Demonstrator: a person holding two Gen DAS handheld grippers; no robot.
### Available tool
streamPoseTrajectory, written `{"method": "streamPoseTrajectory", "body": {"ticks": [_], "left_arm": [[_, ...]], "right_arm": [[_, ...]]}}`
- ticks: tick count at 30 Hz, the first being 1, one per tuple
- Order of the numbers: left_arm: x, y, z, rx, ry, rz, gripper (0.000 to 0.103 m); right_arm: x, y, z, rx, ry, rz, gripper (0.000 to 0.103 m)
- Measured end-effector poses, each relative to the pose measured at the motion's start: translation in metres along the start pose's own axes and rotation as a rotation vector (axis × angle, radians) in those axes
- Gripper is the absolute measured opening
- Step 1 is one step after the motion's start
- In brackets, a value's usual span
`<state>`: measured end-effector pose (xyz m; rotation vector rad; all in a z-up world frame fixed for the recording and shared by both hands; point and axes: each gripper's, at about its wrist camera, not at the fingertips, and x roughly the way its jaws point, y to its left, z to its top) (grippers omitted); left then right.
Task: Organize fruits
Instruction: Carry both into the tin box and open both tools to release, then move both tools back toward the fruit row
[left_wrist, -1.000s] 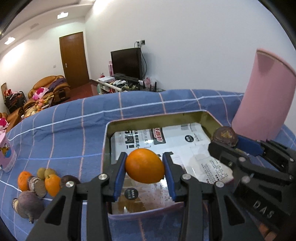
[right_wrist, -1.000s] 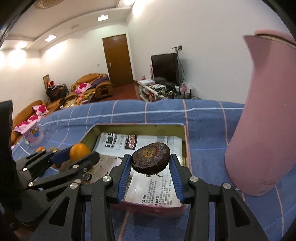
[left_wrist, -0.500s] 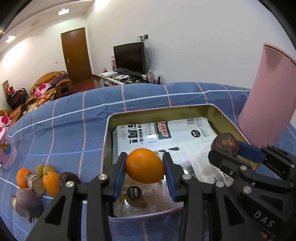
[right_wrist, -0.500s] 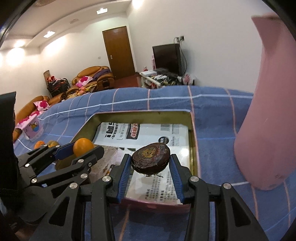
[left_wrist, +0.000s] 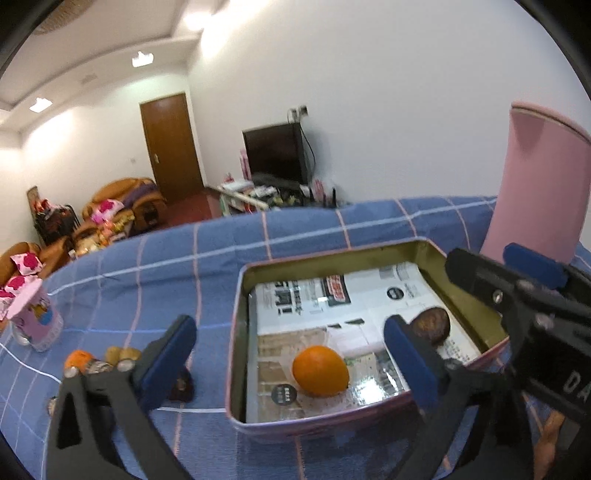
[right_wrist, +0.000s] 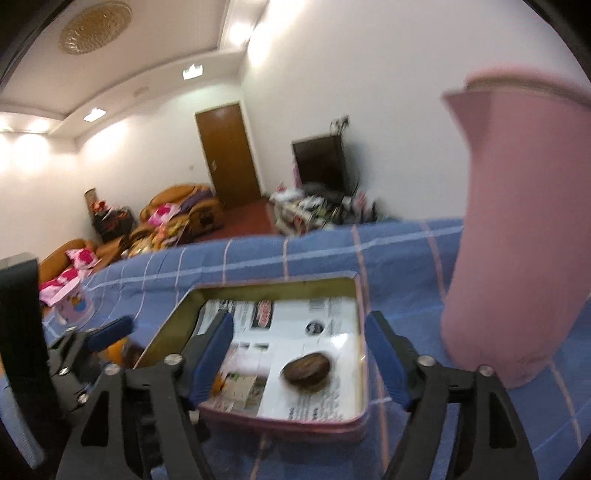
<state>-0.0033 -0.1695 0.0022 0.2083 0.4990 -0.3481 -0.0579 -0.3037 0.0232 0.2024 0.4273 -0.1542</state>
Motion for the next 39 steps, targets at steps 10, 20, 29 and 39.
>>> {"method": "streamPoseTrajectory", "body": {"ticks": [10, 20, 29, 39], "left_arm": [[-0.013, 0.009, -0.004, -0.011, -0.037, 0.015, 0.103], [-0.024, 0.031, -0.015, -0.038, -0.021, 0.040, 0.103], [-0.032, 0.053, -0.025, -0.054, -0.005, 0.069, 0.103], [-0.038, 0.089, -0.034, -0.075, 0.001, 0.100, 0.103]], "right_arm": [[-0.008, 0.007, -0.003, -0.064, -0.101, -0.115, 0.078], [-0.014, 0.016, -0.007, -0.055, -0.084, -0.123, 0.078], [-0.023, 0.035, -0.018, -0.001, -0.054, -0.081, 0.078], [-0.021, 0.073, -0.028, -0.007, -0.024, -0.020, 0.078]]}}
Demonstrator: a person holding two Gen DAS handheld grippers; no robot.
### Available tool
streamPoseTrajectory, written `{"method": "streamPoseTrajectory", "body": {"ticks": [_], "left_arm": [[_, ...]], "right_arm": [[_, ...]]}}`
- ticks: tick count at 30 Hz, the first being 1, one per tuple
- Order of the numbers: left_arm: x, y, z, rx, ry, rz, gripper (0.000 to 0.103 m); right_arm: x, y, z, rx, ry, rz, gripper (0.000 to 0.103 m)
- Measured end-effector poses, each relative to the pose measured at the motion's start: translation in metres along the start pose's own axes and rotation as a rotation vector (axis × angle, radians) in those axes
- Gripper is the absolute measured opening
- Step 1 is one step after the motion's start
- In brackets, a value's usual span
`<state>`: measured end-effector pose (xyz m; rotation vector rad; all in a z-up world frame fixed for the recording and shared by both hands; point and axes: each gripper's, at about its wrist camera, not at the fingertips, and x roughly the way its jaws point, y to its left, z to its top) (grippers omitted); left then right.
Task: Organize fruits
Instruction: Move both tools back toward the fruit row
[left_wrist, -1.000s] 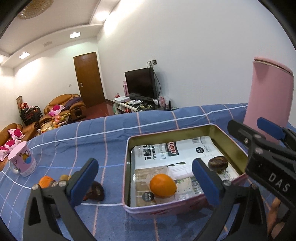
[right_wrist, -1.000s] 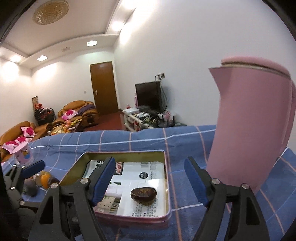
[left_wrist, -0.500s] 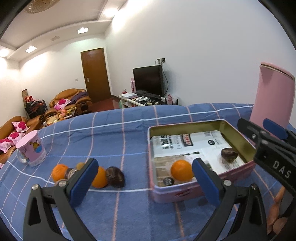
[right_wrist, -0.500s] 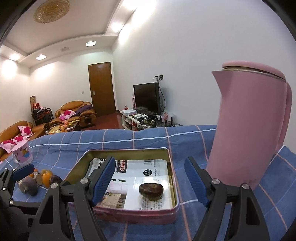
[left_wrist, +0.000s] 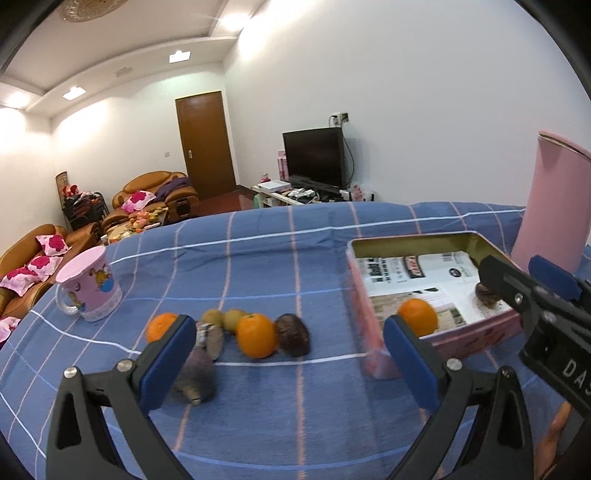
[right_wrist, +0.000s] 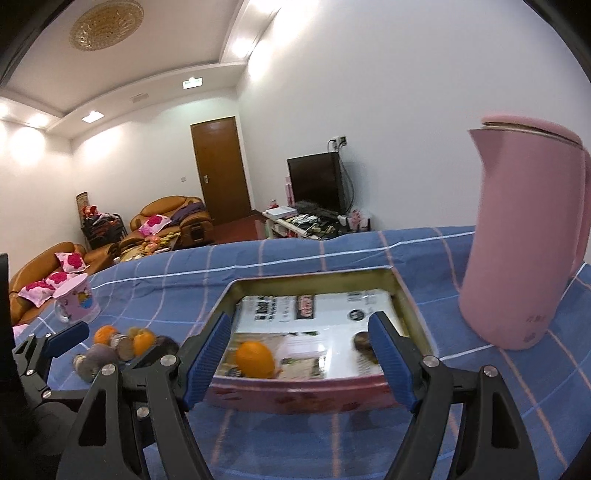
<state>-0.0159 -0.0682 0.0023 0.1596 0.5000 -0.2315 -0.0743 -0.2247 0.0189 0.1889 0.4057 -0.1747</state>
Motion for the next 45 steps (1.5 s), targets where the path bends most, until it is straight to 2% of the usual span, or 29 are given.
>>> {"method": "streamPoseTrajectory", "body": {"ticks": [28, 31, 34, 38, 41, 45], "left_arm": [[0.012, 0.120, -0.014, -0.086, 0.049, 0.105, 0.103], [0.012, 0.139, -0.014, -0.093, 0.042, 0.134, 0.103], [0.014, 0.170, -0.015, -0.152, 0.049, 0.160, 0.103], [0.019, 0.210, -0.018, -0.233, 0.067, 0.208, 0.103], [0.021, 0.229, -0.023, -0.254, 0.078, 0.248, 0.103], [0.024, 0.236, -0.025, -0.275, 0.098, 0.227, 0.102]], "right_arm": [[0.027, 0.113, -0.019, -0.048, 0.105, 0.204, 0.078], [0.030, 0.125, -0.021, -0.070, 0.124, 0.229, 0.078], [0.032, 0.136, -0.024, -0.088, 0.141, 0.261, 0.078], [0.040, 0.151, -0.028, -0.100, 0.204, 0.330, 0.078], [0.053, 0.169, -0.035, -0.122, 0.288, 0.386, 0.078], [0.070, 0.183, -0.041, -0.120, 0.369, 0.407, 0.078]]}}
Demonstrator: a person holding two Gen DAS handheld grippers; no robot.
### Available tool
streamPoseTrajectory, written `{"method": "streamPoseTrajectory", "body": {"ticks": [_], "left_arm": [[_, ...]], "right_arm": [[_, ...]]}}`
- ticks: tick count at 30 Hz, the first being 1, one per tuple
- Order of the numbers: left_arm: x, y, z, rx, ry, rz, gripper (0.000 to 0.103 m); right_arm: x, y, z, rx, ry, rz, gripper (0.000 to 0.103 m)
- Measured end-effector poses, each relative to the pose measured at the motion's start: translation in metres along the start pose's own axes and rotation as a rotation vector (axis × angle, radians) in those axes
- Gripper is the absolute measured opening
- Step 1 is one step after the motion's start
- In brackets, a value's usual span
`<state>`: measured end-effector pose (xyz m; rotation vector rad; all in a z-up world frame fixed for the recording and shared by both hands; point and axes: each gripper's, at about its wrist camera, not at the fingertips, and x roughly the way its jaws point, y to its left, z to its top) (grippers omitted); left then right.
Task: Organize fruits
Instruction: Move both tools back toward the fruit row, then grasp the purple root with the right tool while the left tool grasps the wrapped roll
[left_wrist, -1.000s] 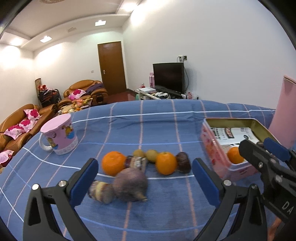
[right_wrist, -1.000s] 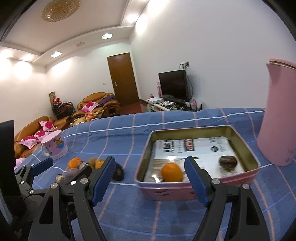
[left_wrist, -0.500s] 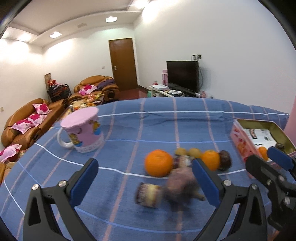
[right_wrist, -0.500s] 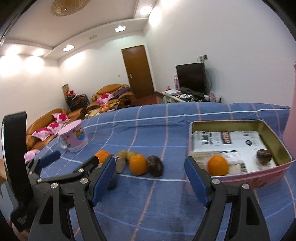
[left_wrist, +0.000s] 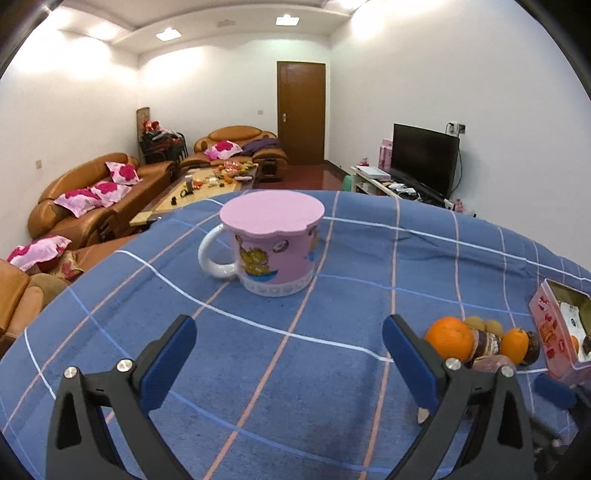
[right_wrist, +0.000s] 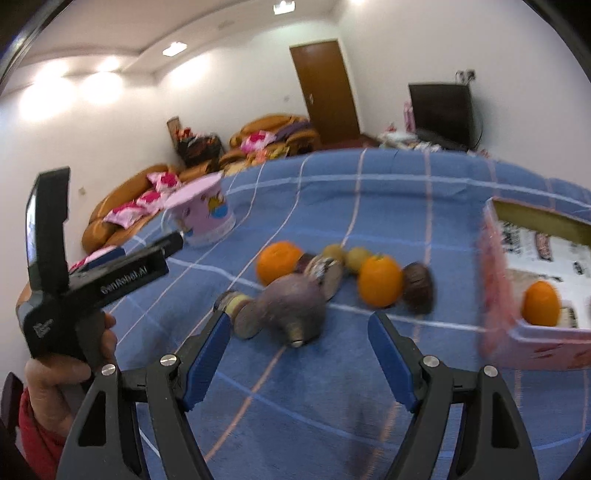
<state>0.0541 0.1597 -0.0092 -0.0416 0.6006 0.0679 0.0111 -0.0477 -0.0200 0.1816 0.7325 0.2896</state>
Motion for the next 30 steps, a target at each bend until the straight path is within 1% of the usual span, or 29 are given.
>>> {"method": "streamPoseTrajectory", "body": {"ticks": [3, 6, 8, 9, 11, 13, 15, 16, 20, 22, 23, 24, 25, 26, 28, 30], "left_arm": [[0.000, -0.006, -0.001, 0.025, 0.003, -0.033, 0.102], [-0.003, -0.013, -0.002, 0.052, -0.003, -0.043, 0.102], [-0.003, -0.015, -0.002, 0.056, -0.005, -0.045, 0.102], [-0.003, -0.014, -0.002, 0.054, -0.005, -0.046, 0.102], [-0.003, -0.012, -0.002, 0.043, -0.002, -0.050, 0.102], [-0.003, -0.011, -0.002, 0.033, 0.002, -0.058, 0.102], [-0.002, -0.010, -0.002, 0.028, 0.004, -0.067, 0.102], [-0.002, -0.010, -0.002, 0.027, 0.004, -0.070, 0.102], [-0.004, -0.012, -0.003, 0.033, -0.002, -0.106, 0.102], [-0.004, -0.014, -0.003, 0.036, -0.001, -0.136, 0.102], [-0.004, -0.014, -0.003, 0.034, 0.002, -0.164, 0.101], [-0.005, -0.015, -0.004, 0.034, 0.005, -0.198, 0.095], [-0.005, -0.016, -0.004, 0.036, 0.011, -0.237, 0.093], [-0.005, -0.019, -0.004, 0.044, 0.025, -0.289, 0.088], [-0.004, -0.027, -0.006, 0.078, 0.057, -0.358, 0.086], [-0.003, -0.044, -0.012, 0.157, 0.091, -0.403, 0.080]], "right_arm": [[0.013, -0.002, 0.004, 0.044, 0.023, 0.003, 0.078], [0.028, -0.002, 0.009, 0.074, 0.051, -0.004, 0.077], [0.040, -0.002, 0.011, 0.095, 0.089, 0.016, 0.071], [0.042, -0.005, 0.012, 0.115, 0.083, 0.036, 0.070], [0.046, -0.006, 0.014, 0.130, 0.082, 0.039, 0.068], [0.047, -0.010, 0.014, 0.149, 0.089, 0.062, 0.066], [0.046, -0.016, 0.012, 0.174, 0.098, 0.100, 0.058], [0.047, -0.016, 0.011, 0.173, 0.111, 0.098, 0.053], [0.038, -0.004, 0.007, 0.098, 0.103, 0.063, 0.052], [0.027, -0.002, 0.005, 0.079, 0.078, 0.068, 0.052], [0.019, 0.001, 0.005, 0.060, 0.049, 0.052, 0.052], [0.012, 0.002, 0.005, 0.042, 0.021, 0.037, 0.052], [0.004, 0.003, 0.005, 0.029, -0.007, 0.024, 0.052], [-0.005, 0.003, 0.005, 0.021, -0.037, 0.011, 0.052], [-0.022, -0.003, 0.005, 0.016, -0.094, -0.027, 0.052], [-0.036, -0.013, 0.004, 0.018, -0.140, -0.076, 0.052]]}}
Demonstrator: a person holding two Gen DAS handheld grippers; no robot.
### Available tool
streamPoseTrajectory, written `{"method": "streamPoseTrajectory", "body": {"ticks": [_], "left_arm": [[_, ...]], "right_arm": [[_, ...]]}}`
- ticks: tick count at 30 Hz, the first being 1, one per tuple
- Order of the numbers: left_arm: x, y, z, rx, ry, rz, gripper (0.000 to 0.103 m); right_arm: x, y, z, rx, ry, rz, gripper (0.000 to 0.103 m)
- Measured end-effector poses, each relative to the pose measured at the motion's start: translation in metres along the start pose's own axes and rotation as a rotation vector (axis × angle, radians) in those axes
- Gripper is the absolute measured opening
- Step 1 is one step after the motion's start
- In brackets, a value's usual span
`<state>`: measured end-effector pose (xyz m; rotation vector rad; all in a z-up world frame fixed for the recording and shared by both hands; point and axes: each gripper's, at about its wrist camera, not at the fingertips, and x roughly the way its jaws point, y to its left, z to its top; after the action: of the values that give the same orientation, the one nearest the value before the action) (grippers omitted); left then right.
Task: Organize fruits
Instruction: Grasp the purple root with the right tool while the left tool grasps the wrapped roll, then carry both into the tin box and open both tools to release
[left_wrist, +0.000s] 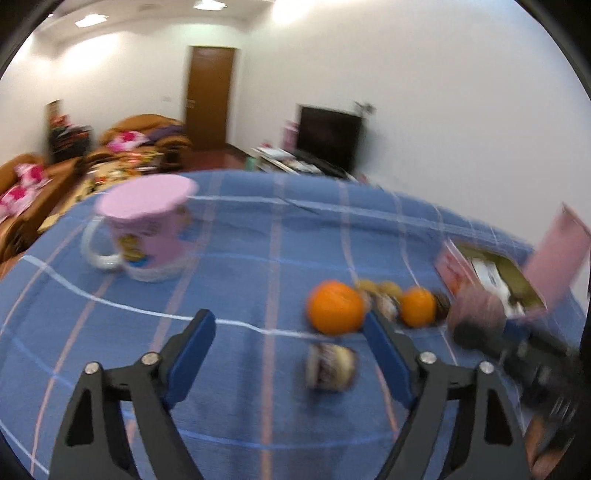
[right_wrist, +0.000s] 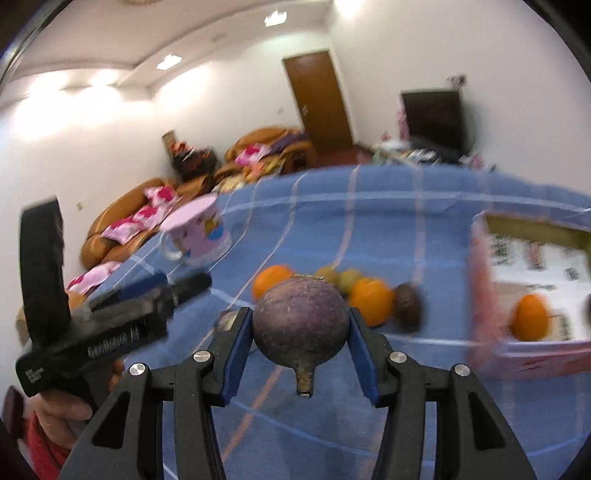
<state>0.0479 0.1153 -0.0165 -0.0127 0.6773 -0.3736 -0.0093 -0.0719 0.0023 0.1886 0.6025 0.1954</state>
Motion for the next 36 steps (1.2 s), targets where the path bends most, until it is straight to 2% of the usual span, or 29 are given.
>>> {"method": "streamPoseTrajectory", "body": {"ticks": [4, 7, 9, 13, 15, 17, 19, 22, 24, 28, 32, 36], "left_arm": [[0.011, -0.028, -0.005, 0.135, 0.046, 0.006, 0.080], [0.017, -0.028, -0.003, 0.121, 0.071, -0.005, 0.080], [0.025, -0.024, -0.003, 0.103, 0.111, -0.010, 0.063], [0.044, -0.026, -0.006, 0.102, 0.207, 0.002, 0.051], [0.048, -0.028, -0.009, 0.101, 0.226, -0.008, 0.037], [0.049, -0.028, -0.010, 0.097, 0.231, 0.000, 0.032], [0.049, -0.028, -0.010, 0.092, 0.230, -0.005, 0.031], [0.045, -0.024, -0.010, 0.067, 0.219, 0.003, 0.031], [0.039, -0.012, -0.007, 0.012, 0.186, 0.003, 0.031], [0.019, -0.004, -0.006, -0.064, 0.077, 0.065, 0.031], [0.003, -0.019, -0.003, -0.044, -0.024, 0.148, 0.031], [-0.005, -0.040, -0.004, -0.011, -0.075, 0.150, 0.031]], "right_arm": [[-0.020, -0.026, -0.001, 0.014, -0.040, -0.064, 0.052], [-0.026, -0.039, -0.002, 0.024, -0.041, -0.084, 0.052], [-0.028, -0.046, -0.002, 0.037, -0.040, -0.087, 0.052], [-0.030, -0.048, -0.002, 0.047, -0.038, -0.078, 0.052], [-0.033, -0.046, -0.003, 0.031, -0.042, -0.077, 0.052], [-0.033, -0.045, -0.002, 0.021, -0.045, -0.074, 0.052], [-0.034, -0.045, -0.003, 0.020, -0.048, -0.074, 0.052], [-0.032, -0.046, -0.003, 0.027, -0.054, -0.087, 0.052], [-0.033, -0.047, -0.003, 0.025, -0.063, -0.099, 0.052], [-0.038, -0.047, 0.000, 0.005, -0.093, -0.110, 0.052], [-0.048, -0.049, 0.003, -0.017, -0.129, -0.127, 0.052], [-0.057, -0.059, 0.005, -0.023, -0.148, -0.140, 0.052]]}}
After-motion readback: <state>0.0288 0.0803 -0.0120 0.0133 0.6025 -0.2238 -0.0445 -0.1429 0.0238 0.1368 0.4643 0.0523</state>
